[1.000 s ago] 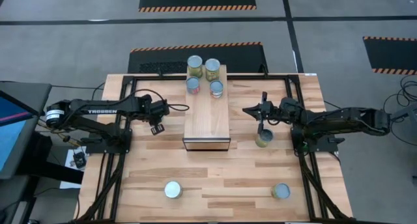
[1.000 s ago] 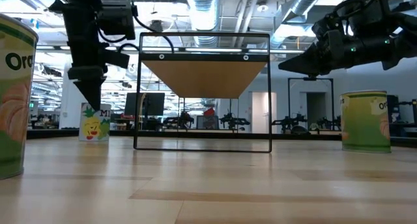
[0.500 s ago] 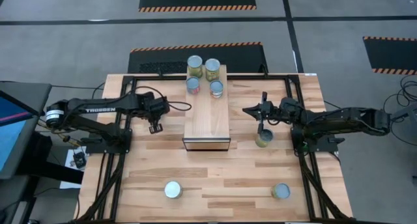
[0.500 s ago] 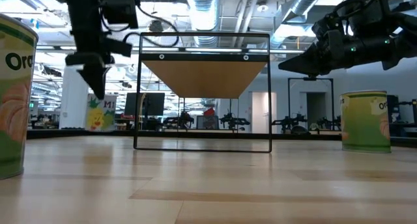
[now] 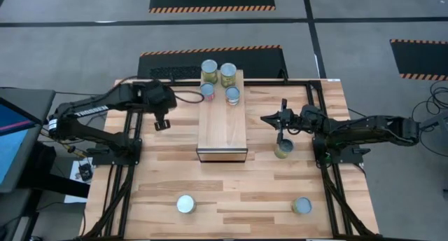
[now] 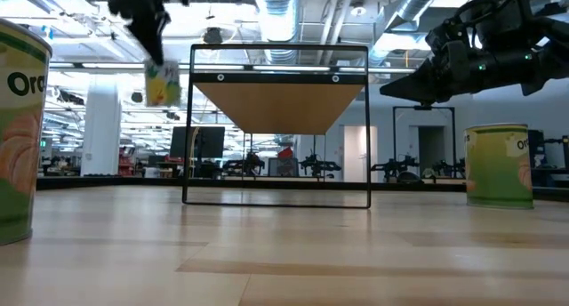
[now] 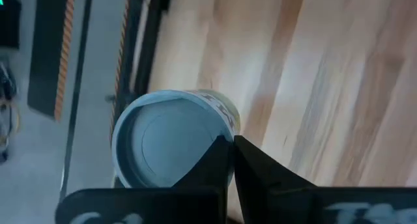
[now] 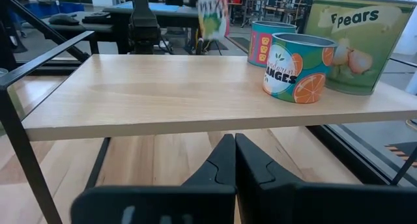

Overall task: Pick and place cans onto a shelf
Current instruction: Put the canned mixed fruit on the shelf, then put the canned spaghetti sauce on the shelf

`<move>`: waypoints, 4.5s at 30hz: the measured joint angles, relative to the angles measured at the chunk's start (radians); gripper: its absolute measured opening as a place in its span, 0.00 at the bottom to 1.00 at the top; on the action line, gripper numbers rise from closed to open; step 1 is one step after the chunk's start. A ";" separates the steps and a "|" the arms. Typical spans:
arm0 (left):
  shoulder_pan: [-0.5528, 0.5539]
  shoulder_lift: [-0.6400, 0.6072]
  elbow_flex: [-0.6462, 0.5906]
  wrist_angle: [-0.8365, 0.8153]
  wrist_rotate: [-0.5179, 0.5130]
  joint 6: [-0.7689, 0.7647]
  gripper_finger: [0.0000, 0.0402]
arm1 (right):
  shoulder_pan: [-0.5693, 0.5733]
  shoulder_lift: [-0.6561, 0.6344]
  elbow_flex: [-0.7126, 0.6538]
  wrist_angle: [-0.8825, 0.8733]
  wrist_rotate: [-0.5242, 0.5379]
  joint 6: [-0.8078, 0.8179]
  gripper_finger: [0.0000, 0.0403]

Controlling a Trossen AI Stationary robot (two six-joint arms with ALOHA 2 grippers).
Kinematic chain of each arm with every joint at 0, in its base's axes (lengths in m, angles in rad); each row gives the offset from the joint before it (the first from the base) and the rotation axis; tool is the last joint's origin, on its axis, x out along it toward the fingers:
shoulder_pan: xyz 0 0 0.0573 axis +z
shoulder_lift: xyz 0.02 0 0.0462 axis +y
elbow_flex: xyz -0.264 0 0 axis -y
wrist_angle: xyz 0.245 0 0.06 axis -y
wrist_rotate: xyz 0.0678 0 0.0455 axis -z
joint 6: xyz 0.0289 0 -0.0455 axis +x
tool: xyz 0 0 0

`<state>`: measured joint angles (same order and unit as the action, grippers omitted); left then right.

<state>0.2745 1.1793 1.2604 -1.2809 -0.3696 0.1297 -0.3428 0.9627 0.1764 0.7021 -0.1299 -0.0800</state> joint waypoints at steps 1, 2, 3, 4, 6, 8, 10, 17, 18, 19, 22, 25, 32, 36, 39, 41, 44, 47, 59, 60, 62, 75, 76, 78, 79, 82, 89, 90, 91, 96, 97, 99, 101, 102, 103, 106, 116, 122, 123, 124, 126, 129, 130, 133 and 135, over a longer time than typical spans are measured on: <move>0.000 0.000 0.027 -0.002 0.008 0.011 0.00 | 0.000 0.000 0.000 0.000 0.000 0.000 0.03; 0.000 0.000 0.052 -0.004 0.019 0.021 0.00 | 0.000 0.000 0.000 0.000 0.000 0.000 0.03; 0.000 0.000 0.075 -0.004 0.037 0.031 0.00 | 0.000 0.000 0.000 0.000 0.000 0.000 0.03; 0.000 0.000 0.098 -0.001 0.053 0.044 0.00 | 0.000 0.000 0.000 0.000 0.000 0.000 0.03; 0.000 0.007 0.136 -0.001 0.059 0.064 0.00 | 0.000 0.000 0.000 0.000 0.000 0.000 0.03; 0.000 0.027 0.176 -0.004 0.069 0.068 0.00 | 0.000 0.000 0.000 0.001 0.000 0.000 0.03; -0.001 0.052 0.215 -0.010 0.092 0.072 0.00 | 0.000 0.000 0.000 0.002 0.000 0.000 0.03; -0.022 0.217 0.351 -0.010 0.161 0.178 0.00 | 0.000 0.000 0.000 0.001 0.000 0.000 0.03; -0.023 0.243 0.373 -0.010 0.174 0.194 0.00 | 0.000 0.000 0.000 0.001 0.000 0.000 0.03; -0.027 0.269 0.396 -0.011 0.194 0.210 0.00 | 0.000 0.000 0.000 0.001 0.000 0.000 0.03; -0.036 0.343 0.460 -0.011 0.243 0.244 0.00 | 0.000 0.000 0.000 0.001 0.000 -0.001 0.03; -0.045 0.400 0.508 -0.012 0.269 0.269 0.00 | 0.000 0.000 0.000 -0.002 0.000 -0.005 0.03; -0.045 0.481 0.536 -0.031 0.270 0.300 0.00 | 0.000 0.000 0.000 -0.021 0.000 -0.007 0.03; -0.045 0.494 0.537 -0.024 0.279 0.317 0.00 | 0.000 0.000 0.000 -0.021 0.000 -0.008 0.03; -0.039 0.493 0.537 -0.011 0.285 0.319 0.00 | 0.000 0.000 0.000 -0.021 0.000 -0.008 0.03; -0.033 0.493 0.537 -0.003 0.299 0.317 0.00 | 0.000 0.000 0.000 -0.021 0.000 -0.008 0.03; -0.023 0.493 0.537 -0.004 0.327 0.314 0.00 | 0.000 0.000 0.000 -0.021 0.000 -0.008 0.03; -0.020 0.510 0.536 0.004 0.328 0.319 0.00 | 0.000 0.000 0.000 -0.021 0.000 -0.007 0.03; -0.018 0.525 0.535 0.005 0.300 0.319 0.00 | 0.002 0.000 0.000 -0.021 0.000 -0.007 0.03; -0.018 0.525 0.535 0.007 0.293 0.318 0.00 | 0.002 0.000 0.000 -0.021 0.000 -0.008 0.03; -0.017 0.525 0.535 0.007 0.273 0.319 0.00 | 0.002 0.000 0.000 -0.021 0.000 -0.008 0.03; -0.017 0.525 0.536 0.015 0.241 0.331 0.20 | 0.002 0.000 0.000 -0.021 0.000 -0.007 0.03; -0.017 0.525 0.541 0.013 0.231 0.332 0.21 | 0.002 0.000 0.000 -0.021 0.000 -0.007 0.03; -0.017 0.525 0.559 0.015 0.223 0.333 0.22 | 0.002 0.000 0.000 -0.021 -0.001 -0.007 0.03; -0.017 0.524 0.569 0.016 0.224 0.333 0.23 | 0.002 0.000 0.000 -0.021 0.000 -0.008 0.03; -0.017 0.524 0.589 0.016 0.226 0.334 0.24 | 0.002 0.000 0.000 -0.021 0.000 -0.008 0.03; -0.017 0.489 0.606 0.017 0.223 0.362 0.24 | 0.002 0.000 0.000 -0.020 0.000 -0.008 0.03; -0.017 0.476 0.606 0.020 0.222 0.355 0.24 | 0.002 0.000 0.000 -0.019 0.000 -0.008 0.03; -0.017 0.457 0.600 0.027 0.222 0.344 0.23 | 0.002 0.000 0.000 -0.017 0.000 -0.008 0.03; -0.014 0.302 0.465 0.181 0.266 0.295 0.13 | 0.002 0.000 0.000 -0.007 0.000 -0.022 0.03; -0.011 0.260 0.412 0.232 0.284 0.282 0.11 | 0.002 0.000 0.000 -0.005 0.000 -0.023 0.03; -0.003 0.172 0.290 0.339 0.314 0.260 0.07 | 0.002 0.000 0.000 -0.005 0.000 -0.025 0.03; 0.000 0.076 0.147 0.467 0.321 0.243 0.04 | 0.002 0.000 0.000 -0.003 0.000 -0.025 0.03; 0.000 0.028 0.075 0.534 0.321 0.239 0.03 | 0.002 0.000 0.000 -0.001 0.000 -0.025 0.03; 0.000 -0.019 0.000 0.604 0.322 0.233 0.02 | 0.002 0.000 0.000 0.004 0.000 -0.025 0.03; 0.000 -0.153 -0.213 0.824 0.350 0.218 0.01 | 0.007 0.000 0.000 0.015 0.000 -0.014 0.03; 0.003 -0.467 -0.842 1.600 0.425 0.202 0.02 | 0.151 0.000 0.199 -0.393 0.111 0.096 0.01; 0.040 -0.502 -1.001 1.886 0.460 0.178 0.02 | 0.400 0.000 0.431 -0.922 0.270 0.405 0.01; 0.048 -0.502 -1.005 1.888 0.462 0.178 0.02 | 0.451 0.003 0.455 -0.985 0.289 0.481 0.01; 0.056 -0.502 -1.005 1.885 0.462 0.178 0.02 | 0.501 0.007 0.472 -1.037 0.303 0.563 0.02; 0.072 -0.500 -1.005 1.883 0.452 0.177 0.02 | 0.603 0.008 0.495 -1.141 0.329 0.744 0.02; 0.091 -0.483 -1.005 1.881 0.451 0.173 0.02 | 0.759 0.008 0.517 -1.248 0.361 1.049 0.02; 0.094 -0.478 -1.005 1.882 0.451 0.171 0.02 | 0.812 0.009 0.521 -1.287 0.365 1.149 0.02; 0.108 -0.458 -1.005 1.883 0.485 0.149 0.02 | 0.963 0.028 0.547 -1.405 0.365 1.433 0.02; 0.124 -0.443 -1.005 1.885 0.528 0.128 0.02 | 1.053 0.047 0.577 -1.505 0.364 1.609 0.02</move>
<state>0.3989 0.7368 0.2558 0.6037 0.1582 0.2582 0.7106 1.0095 0.7536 -0.8027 0.2336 1.5291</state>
